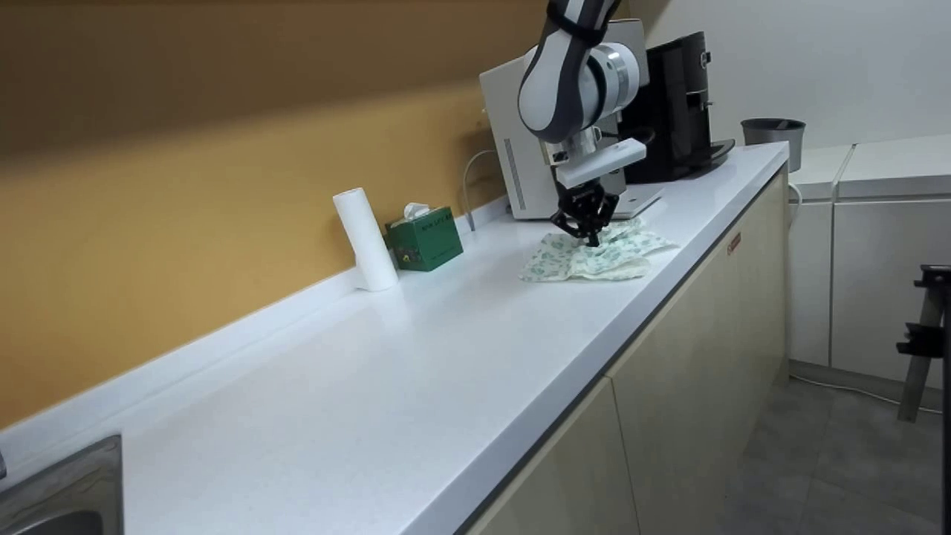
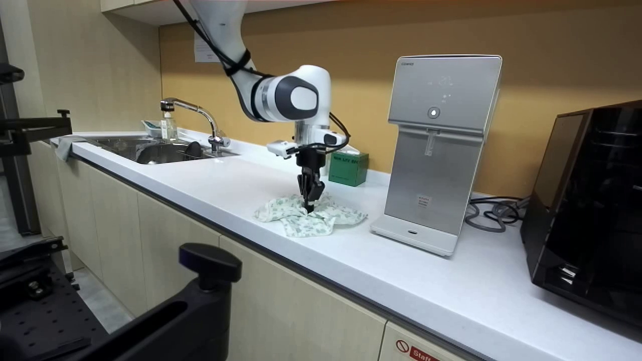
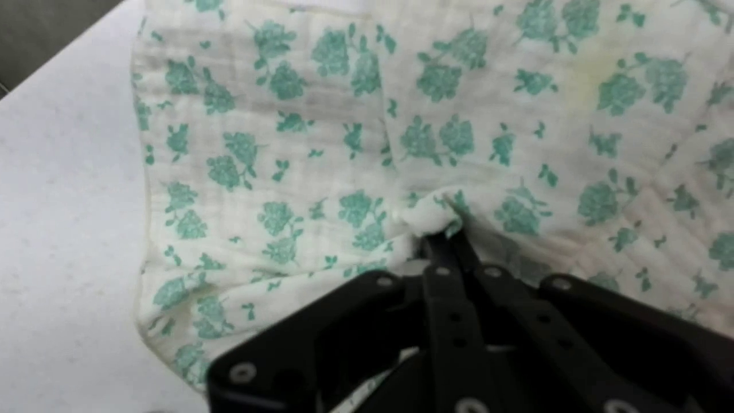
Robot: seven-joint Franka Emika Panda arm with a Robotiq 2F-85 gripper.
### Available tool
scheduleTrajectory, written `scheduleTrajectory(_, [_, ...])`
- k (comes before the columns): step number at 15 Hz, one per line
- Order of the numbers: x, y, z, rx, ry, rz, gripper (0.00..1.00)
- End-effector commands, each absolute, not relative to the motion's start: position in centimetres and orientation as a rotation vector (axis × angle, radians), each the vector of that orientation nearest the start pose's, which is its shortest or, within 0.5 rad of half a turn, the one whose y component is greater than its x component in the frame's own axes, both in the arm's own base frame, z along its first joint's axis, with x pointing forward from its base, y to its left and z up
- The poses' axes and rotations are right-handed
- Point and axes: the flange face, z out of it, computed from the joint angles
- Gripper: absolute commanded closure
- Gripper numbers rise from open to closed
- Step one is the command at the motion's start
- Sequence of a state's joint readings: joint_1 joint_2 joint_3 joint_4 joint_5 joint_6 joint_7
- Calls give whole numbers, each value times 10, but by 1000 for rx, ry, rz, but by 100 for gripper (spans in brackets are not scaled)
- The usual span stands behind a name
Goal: Use the white towel to wipe the countertop
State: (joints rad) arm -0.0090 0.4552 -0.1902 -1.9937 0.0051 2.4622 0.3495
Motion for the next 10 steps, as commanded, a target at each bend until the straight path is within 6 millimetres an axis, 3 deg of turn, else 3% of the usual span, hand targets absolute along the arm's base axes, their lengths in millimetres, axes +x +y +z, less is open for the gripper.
scheduleTrajectory(1, [628, -57, 201, -3070, 849, -18, 99])
scheduleTrajectory(6, [651, 27, 199, -3010, 654, 10, 99])
scheduleTrajectory(10, [621, 77, 226, -2933, 382, 118, 99])
